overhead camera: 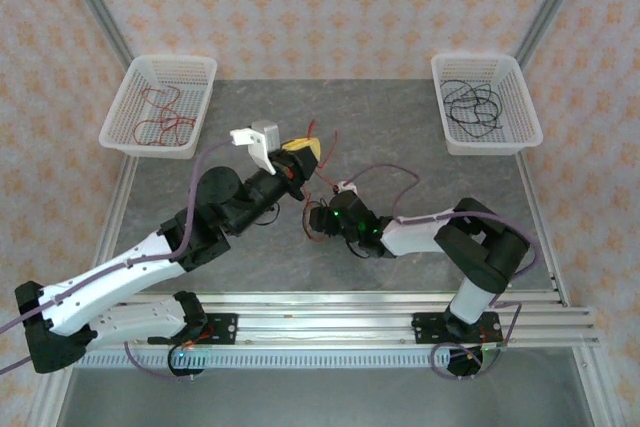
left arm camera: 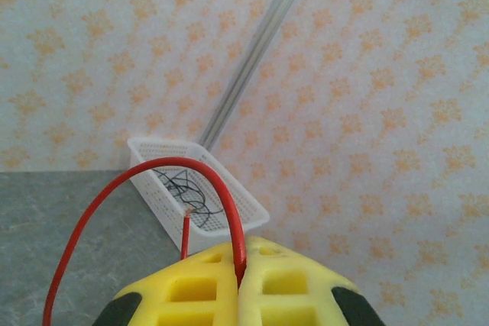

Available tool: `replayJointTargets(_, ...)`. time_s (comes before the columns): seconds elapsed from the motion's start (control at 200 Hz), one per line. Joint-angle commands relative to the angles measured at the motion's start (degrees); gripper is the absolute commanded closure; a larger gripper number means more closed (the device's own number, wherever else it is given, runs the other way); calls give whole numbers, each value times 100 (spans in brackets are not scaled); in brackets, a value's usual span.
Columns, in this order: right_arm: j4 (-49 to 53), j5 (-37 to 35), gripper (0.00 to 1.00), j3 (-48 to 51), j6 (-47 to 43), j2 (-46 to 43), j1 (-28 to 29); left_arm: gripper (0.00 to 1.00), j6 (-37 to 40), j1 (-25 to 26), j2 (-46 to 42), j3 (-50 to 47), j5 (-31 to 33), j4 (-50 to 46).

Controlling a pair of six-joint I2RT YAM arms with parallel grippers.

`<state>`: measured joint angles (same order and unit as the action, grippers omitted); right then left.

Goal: Untangle the cables

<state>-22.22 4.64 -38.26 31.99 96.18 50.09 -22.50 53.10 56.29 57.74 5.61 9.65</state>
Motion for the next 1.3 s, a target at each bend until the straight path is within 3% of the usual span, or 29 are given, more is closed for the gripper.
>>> replayJointTargets(0.0, -165, -205, 35, 146, 84, -26, 1, 100, 386, -38, -134, 403, 655, -540)
replayJointTargets(0.175, 16, -314, 35, 236, 88, -318, -3, 100, 633, -402, -84, 973, 1589, -1341)
replayJointTargets(0.621, 1791, -1616, 31, 618, 132, -2625, -2, 100, 1321, -2787, 86, 1466, 1904, -1927)
replayJointTargets(0.816, 2679, -2044, 26, 625, 179, -3758, -8, 100, 1271, -4154, 481, 1702, 1097, -1755)
replayJointTargets(0.951, 3022, -2120, 17, 644, 228, -4377, -14, 100, 1037, -4923, 881, 1977, 351, -1610)
replayJointTargets(1.296, 3408, -2061, 13, 593, 247, -4935, -8, 100, 794, -6201, 2266, 2524, -697, -957)
